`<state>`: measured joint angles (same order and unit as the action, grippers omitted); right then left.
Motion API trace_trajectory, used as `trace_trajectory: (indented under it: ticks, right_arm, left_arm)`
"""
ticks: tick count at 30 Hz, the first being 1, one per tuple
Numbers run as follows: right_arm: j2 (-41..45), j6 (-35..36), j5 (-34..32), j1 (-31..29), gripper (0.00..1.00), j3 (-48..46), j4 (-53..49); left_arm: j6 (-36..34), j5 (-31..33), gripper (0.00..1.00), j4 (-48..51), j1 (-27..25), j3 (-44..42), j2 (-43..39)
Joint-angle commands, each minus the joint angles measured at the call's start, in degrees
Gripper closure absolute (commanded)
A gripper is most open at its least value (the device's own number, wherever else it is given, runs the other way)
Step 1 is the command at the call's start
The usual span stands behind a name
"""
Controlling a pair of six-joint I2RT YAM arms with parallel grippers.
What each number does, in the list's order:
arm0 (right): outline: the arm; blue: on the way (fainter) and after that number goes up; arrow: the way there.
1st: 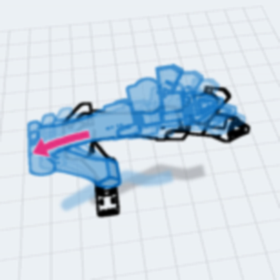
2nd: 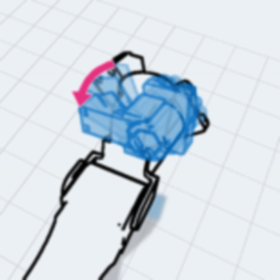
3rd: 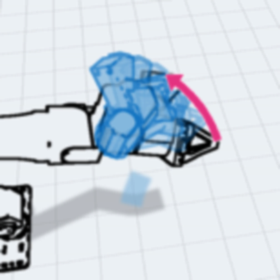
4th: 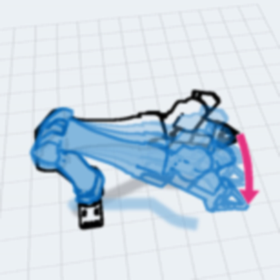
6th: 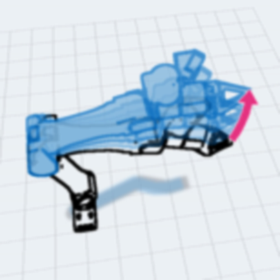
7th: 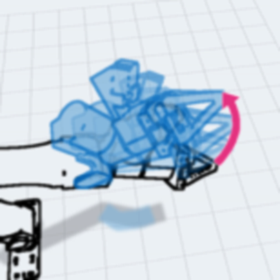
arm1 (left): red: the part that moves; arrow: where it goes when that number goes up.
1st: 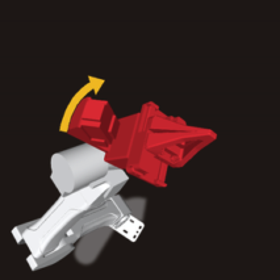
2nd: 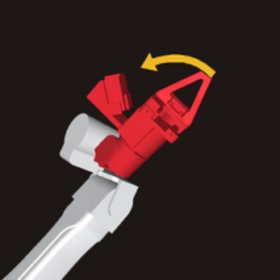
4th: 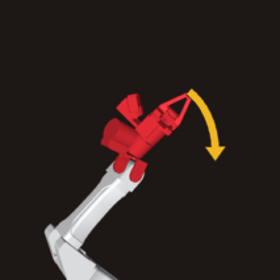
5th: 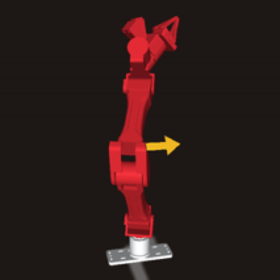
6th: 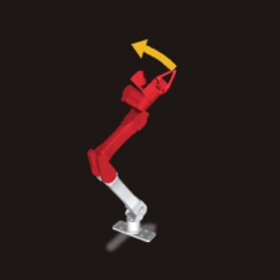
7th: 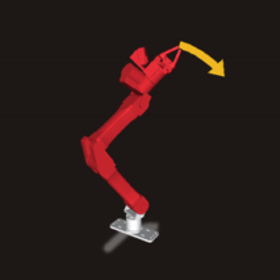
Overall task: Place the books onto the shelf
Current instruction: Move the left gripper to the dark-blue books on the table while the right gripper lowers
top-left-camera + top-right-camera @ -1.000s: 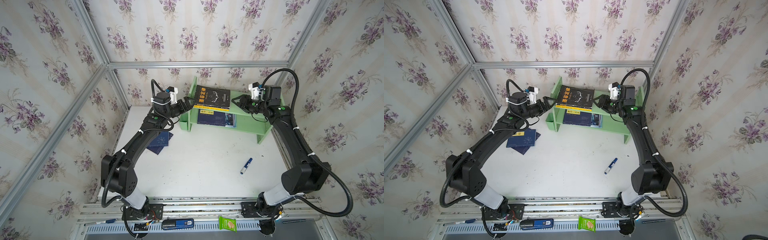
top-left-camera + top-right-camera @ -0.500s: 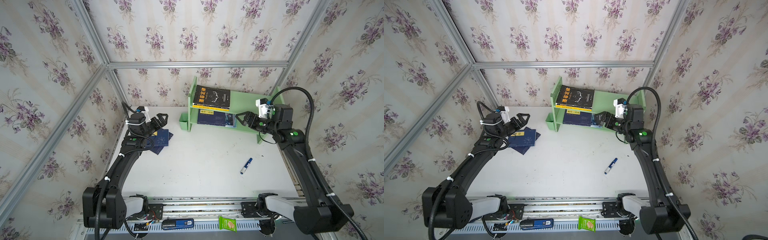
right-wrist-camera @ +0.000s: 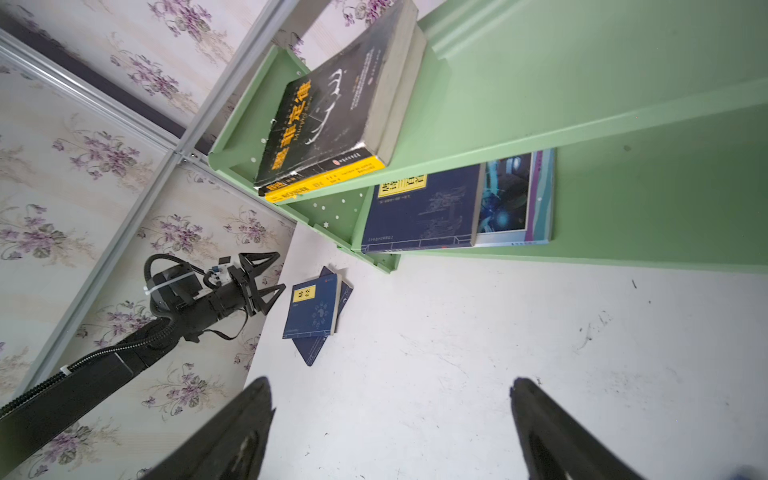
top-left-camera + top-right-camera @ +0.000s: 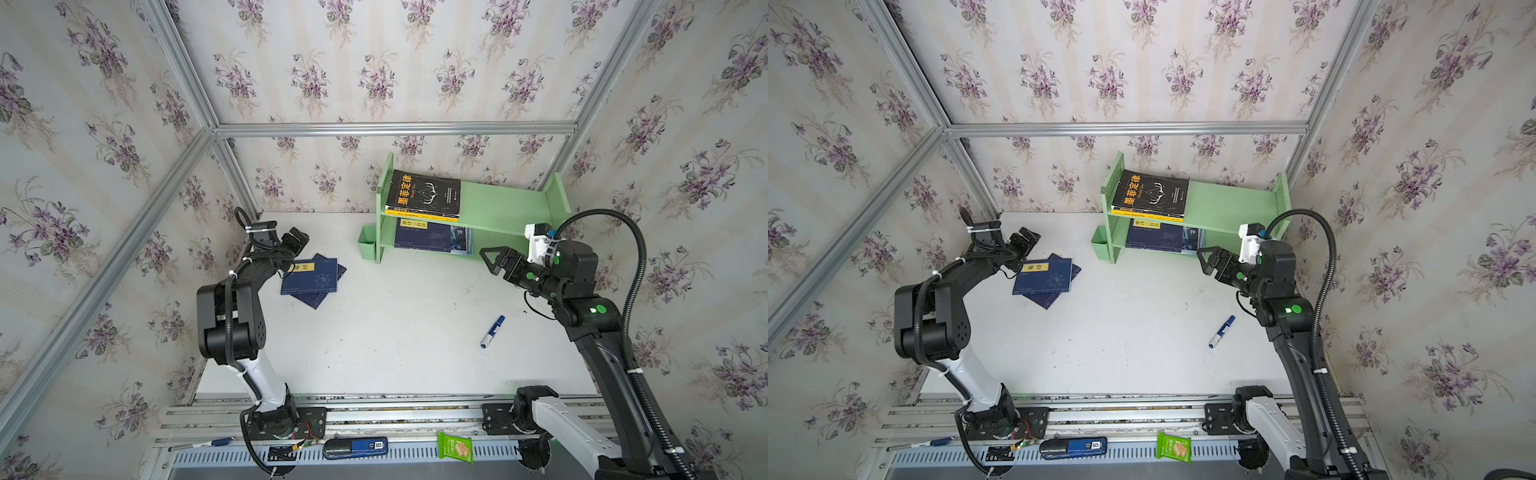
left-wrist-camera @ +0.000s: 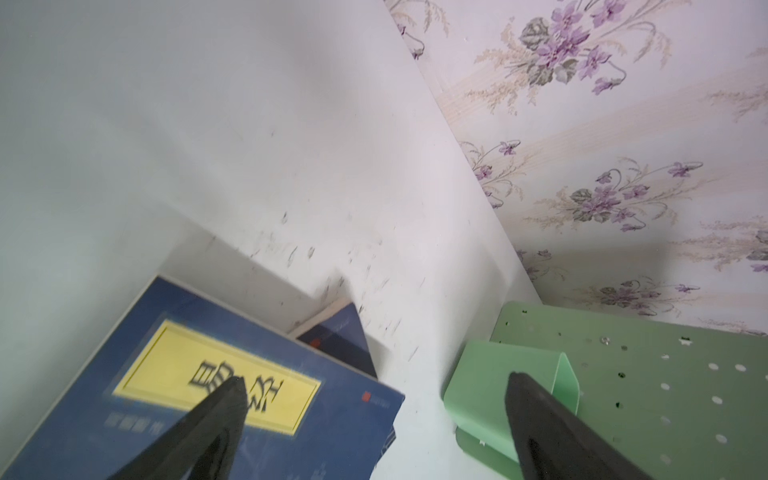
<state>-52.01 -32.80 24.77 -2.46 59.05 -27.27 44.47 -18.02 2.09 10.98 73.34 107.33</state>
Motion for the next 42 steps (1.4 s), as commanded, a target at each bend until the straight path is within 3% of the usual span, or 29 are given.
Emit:
trace_trajectory:
  ticks: [1,9,16,34,42]
  right_arm:
    - [-0.1,-1.97,-1.62,0.02,0.08,-0.41,2.32]
    - [-0.37,-2.36,-2.88,0.0,0.08,0.06,3.21]
    - [-0.38,-2.45,-4.18,0.04,0.08,-0.11,2.42]
    - [8.72,-1.44,-8.25,0.0,0.06,-2.02,-4.99]
    - [11.37,-1.48,-6.76,0.0,0.05,-4.55,-6.34]
  left_arm:
    - [1.64,-1.42,0.01,0.98,-0.06,5.56,4.18]
    - [4.22,0.44,0.01,5.79,-1.26,14.75,13.76]
    - [4.91,-0.62,0.01,10.63,-2.9,16.9,17.04]
    - [4.57,-0.65,0.01,11.46,-6.22,0.44,7.86]
    - [5.32,-1.82,0.01,8.29,-10.61,-6.73,2.3]
